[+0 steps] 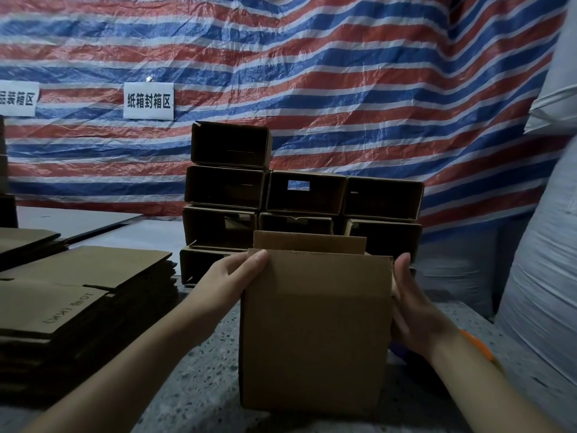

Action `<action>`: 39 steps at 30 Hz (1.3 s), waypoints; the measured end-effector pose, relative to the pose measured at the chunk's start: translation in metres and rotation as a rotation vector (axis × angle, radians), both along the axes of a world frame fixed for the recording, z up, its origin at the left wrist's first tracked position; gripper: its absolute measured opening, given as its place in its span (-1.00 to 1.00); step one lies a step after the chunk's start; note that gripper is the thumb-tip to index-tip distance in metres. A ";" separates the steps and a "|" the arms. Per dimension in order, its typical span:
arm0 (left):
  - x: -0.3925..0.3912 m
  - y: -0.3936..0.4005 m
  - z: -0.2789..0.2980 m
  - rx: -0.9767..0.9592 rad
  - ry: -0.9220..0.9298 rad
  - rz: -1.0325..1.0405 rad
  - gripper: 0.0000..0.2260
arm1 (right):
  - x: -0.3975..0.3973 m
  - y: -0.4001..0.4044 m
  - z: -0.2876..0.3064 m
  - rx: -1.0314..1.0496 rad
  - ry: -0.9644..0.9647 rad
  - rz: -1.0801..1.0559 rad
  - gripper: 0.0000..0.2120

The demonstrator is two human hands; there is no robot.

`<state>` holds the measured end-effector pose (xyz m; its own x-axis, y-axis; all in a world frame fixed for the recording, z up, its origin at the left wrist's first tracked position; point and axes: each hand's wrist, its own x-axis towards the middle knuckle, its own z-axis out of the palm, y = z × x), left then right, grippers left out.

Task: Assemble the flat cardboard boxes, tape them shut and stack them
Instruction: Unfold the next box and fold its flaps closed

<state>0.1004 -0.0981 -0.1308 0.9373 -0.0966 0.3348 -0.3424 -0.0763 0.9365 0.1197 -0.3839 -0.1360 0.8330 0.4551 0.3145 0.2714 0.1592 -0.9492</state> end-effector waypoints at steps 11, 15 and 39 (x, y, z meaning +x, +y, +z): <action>0.006 -0.010 0.001 -0.221 0.069 0.042 -0.41 | 0.009 0.009 0.009 0.015 0.069 -0.125 -0.43; 0.006 -0.008 0.004 -0.160 0.060 -0.004 -0.35 | 0.009 0.010 0.009 0.041 0.062 -0.121 -0.36; -0.030 -0.012 0.033 0.911 -0.397 0.472 -0.70 | 0.006 0.014 0.007 -0.028 0.015 -0.315 -0.85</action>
